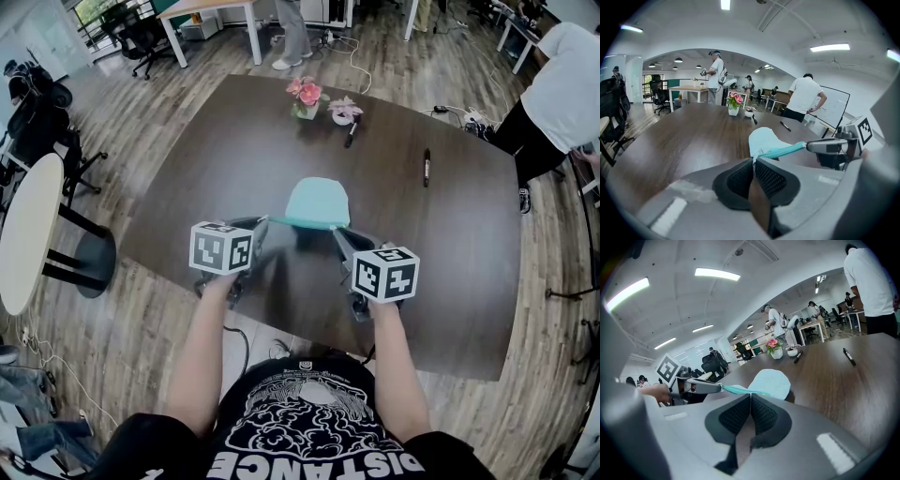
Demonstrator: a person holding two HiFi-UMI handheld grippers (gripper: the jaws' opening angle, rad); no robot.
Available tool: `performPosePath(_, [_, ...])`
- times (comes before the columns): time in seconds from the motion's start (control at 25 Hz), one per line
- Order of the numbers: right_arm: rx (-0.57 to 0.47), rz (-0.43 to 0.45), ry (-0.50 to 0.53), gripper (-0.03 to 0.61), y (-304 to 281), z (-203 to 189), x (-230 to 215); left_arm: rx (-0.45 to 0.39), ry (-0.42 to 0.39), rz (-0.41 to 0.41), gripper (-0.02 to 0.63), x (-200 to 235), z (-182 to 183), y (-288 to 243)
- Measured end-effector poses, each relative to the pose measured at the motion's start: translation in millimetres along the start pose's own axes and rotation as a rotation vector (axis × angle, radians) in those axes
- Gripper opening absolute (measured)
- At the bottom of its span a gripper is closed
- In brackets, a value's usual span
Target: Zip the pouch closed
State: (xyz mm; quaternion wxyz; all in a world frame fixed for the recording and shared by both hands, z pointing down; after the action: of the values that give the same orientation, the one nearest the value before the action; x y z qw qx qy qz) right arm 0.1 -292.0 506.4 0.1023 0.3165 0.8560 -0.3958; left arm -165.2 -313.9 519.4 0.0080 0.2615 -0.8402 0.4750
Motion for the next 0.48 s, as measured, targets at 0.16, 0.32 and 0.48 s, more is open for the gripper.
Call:
performPosePath(0.16, [0.000, -0.010, -0.011, 0.006, 1.9, 0.3, -4.3, 0.004, 0.011, 0.015, 0.023, 4.8, -1.4, 1.2])
performPosePath(0.32, [0.004, -0.017, -0.017, 0.006, 1.1, 0.3, -6.9, 0.008, 0.015, 0.016, 0.023, 6.1, -2.6, -0.1])
performPosePath(0.48, [0.015, -0.026, -0.019, 0.006, 0.6, -1.9, -9.4, 0.008, 0.015, 0.006, 0.023, 4.3, -3.2, -0.7])
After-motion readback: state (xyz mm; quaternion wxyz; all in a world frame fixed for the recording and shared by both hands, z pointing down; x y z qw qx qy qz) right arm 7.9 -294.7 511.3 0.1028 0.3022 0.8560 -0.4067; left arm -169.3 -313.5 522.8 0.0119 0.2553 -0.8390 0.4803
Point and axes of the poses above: the fingertips, and each gripper's own axes: y backward along the fingers, x to its left, z out of its top, the point moved 1 cm from there along y, backward along the fingers, and after that the axes turned 13 degrees about x, right-handed, at the moved point
